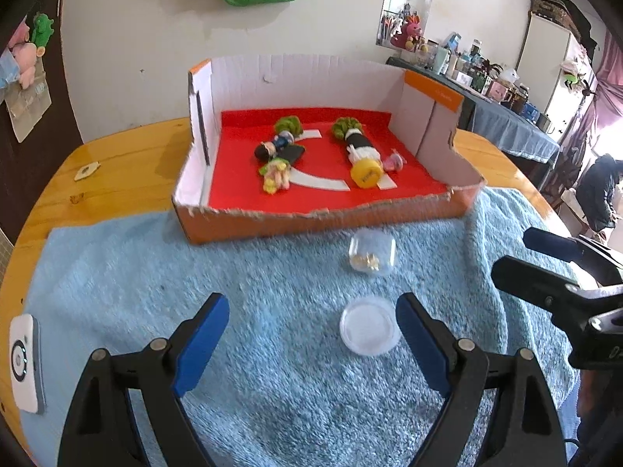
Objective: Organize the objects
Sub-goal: 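Grasp the clear bead container with the right tool while the left tool approaches the white lid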
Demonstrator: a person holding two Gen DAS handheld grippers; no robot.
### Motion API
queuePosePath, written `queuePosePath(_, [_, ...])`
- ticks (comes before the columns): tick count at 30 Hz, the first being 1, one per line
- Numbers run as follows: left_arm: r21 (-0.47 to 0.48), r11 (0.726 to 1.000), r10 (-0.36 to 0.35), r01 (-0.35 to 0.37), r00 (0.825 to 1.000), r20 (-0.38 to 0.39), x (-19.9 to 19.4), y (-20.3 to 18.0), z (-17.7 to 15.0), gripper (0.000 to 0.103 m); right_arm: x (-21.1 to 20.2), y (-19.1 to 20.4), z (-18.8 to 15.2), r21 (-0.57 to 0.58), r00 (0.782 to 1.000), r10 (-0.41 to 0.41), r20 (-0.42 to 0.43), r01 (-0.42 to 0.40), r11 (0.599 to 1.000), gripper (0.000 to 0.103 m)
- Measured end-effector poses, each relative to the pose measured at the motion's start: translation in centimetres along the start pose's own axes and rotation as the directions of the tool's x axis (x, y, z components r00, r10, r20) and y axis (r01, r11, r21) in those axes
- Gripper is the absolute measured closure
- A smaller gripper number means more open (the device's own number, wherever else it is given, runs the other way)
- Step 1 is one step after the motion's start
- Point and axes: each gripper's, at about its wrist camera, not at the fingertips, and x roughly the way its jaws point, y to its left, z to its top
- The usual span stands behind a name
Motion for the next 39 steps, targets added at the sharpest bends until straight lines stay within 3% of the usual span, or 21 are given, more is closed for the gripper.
queuePosePath(11, [0.034,0.998,-0.058,0.058,0.998,-0.019,1.0,-1.8,-1.4,0.014,1.4,-0.7,0.1,0.010,1.000,-0.011,-0.030,0.011,1.000,0.012])
queuePosePath(18, [0.046,0.999,-0.026,0.029,0.999,-0.047,2.6,-1.4,-1.8,0.021,3.1,-0.1,0.6,-0.006,0.999,-0.001,-0.053,0.001,1.000,0.012])
queuePosePath(30, [0.005,1.000,-0.001,0.001,1.000,-0.026,2.1,2.2,-1.7,0.032,6.9,3.3,1.8,-0.056,0.995,0.024,-0.096,-0.029,0.998,0.012])
queuePosePath(39, [0.028,1.000,0.009,-0.008,1.000,-0.018,2.0,2.0,-1.8,0.032,9.0,4.8,1.9,-0.098,0.993,0.008,-0.120,-0.020,0.995,0.015])
